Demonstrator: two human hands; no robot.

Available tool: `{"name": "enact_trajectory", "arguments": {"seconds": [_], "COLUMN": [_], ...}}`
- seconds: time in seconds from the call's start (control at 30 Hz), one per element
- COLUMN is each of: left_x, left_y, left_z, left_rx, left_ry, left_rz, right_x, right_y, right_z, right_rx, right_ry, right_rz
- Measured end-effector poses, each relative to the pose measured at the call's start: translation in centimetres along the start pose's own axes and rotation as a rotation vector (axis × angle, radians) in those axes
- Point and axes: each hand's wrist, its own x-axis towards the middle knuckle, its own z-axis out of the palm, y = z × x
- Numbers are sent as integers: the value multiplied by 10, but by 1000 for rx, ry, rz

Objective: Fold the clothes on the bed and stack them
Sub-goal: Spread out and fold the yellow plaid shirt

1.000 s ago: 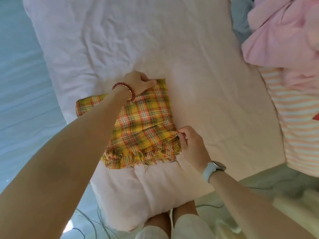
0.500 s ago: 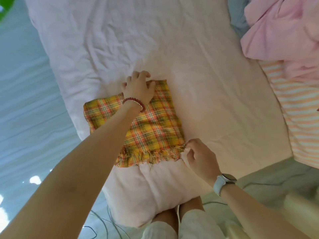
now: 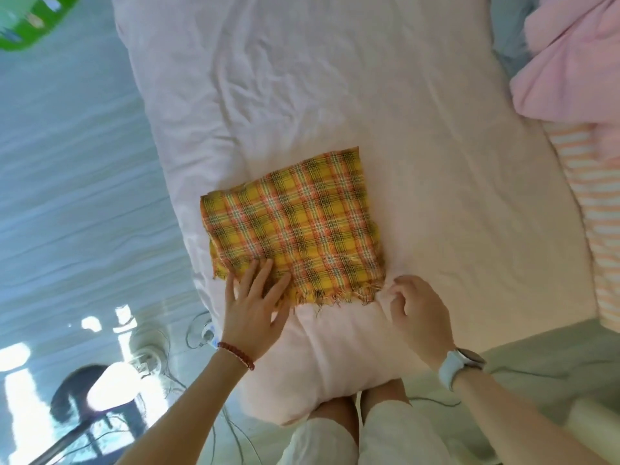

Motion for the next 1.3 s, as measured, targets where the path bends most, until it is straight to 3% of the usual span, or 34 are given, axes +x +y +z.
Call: {"name": "enact_trajectory", "arguments": {"seconds": [0.1,0.23,0.37,0.43,0.57,0.73,0.8,0.87,0.93,1.0,1.1,1.23,1.3], "left_x": [11,49,46,40,33,29,35,45,62,77,96,110,106], "left_y": [4,30,41,33,22,13,12,18,24,22,-1,-26,-27], "left_z": [-14,-22,3,13,18,0,-13,-22,-21,-16,4,9,3], "left_rx": [-125,-151,-77,-98,-131,-221,-220,-193,-109,-66,-238,-443,-456], "left_ry": [269,389,403,403,386,149,132,206,223,116,-130,-319,-178], "left_rz": [-42,-36,179,203,255,259,253,105,-163,-406,-696,-774,-753], "right_x": [23,72,112,125,129,127,128,129,127,127,130,135,136], "right_y": [-25,-70,-79,-70,-54,-52,-55,-54,-51,-47,-41,-37,-39], "right_z": [-6,6,20,19,13,20,23,25,24,24,34,48,42], "right_rx": [-81,-283,-428,-400,-393,-537,-552,-531,-506,-501,-540,-540,-435], "right_ry": [161,-48,-284,-359,-342,-384,-377,-387,-366,-361,-385,-401,-366], "right_rz": [-125,-316,-348,-346,-485,-393,-373,-356,-371,-378,-345,-340,-388]}}
